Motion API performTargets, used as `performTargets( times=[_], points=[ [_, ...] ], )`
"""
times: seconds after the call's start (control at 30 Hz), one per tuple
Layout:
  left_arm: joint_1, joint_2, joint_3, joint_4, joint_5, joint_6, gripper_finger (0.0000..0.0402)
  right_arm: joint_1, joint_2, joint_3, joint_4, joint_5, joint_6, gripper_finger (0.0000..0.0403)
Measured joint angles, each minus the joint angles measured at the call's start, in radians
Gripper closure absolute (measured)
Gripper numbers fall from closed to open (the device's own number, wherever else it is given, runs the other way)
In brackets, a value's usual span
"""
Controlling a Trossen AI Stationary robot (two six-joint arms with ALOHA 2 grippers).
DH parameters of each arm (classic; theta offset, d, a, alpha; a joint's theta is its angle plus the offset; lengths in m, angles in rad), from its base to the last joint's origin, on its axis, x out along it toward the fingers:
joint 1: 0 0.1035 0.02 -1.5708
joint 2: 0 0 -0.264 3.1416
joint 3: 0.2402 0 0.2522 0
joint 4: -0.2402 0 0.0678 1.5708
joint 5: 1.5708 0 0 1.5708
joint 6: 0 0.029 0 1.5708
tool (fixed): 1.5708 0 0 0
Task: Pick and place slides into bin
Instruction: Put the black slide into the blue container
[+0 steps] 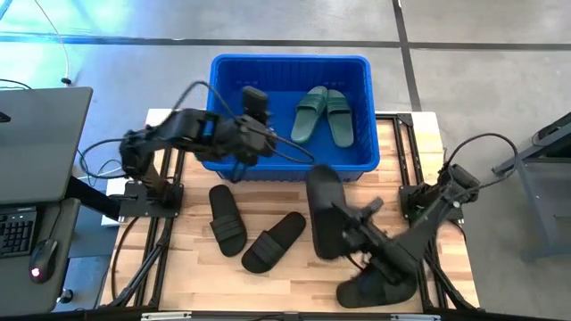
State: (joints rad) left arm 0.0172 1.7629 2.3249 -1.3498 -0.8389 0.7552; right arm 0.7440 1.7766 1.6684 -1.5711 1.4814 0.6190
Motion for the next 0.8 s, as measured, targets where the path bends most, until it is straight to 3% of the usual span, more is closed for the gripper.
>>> performTargets(
  times=[0.1,0.3,0.43,0.53,0.7,0.8],
  points=[
    [0.007,-0.046,0.000,-0.016,0.046,-0.075,0.0313,-0.119,-0.016,0.000,0.000,0.017,-0.060,0.0402],
    [0.109,-0.129,0.001,-0.039,0.240,-0.154,0.0318,-0.377,-0.083,-0.001,-0.001,0.013,-0.134,0.0402],
    [0.173,-0.144,0.001,-0.045,0.250,-0.155,0.0317,-0.538,-0.116,-0.001,0.089,-0.025,-0.319,0.0402],
    [0.224,-0.144,0.001,-0.045,0.248,-0.146,0.0317,-0.661,-0.123,-0.001,0.312,-0.194,-0.620,0.0403],
    [0.267,-0.143,0.000,-0.046,0.292,-0.134,0.0316,-0.858,-0.123,-0.003,0.939,-0.659,-1.202,0.0403],
    [0.272,-0.141,-0.004,-0.055,0.316,-0.134,0.0316,-0.962,-0.116,0.000,1.228,-0.859,-1.368,0.0403]
  ],
)
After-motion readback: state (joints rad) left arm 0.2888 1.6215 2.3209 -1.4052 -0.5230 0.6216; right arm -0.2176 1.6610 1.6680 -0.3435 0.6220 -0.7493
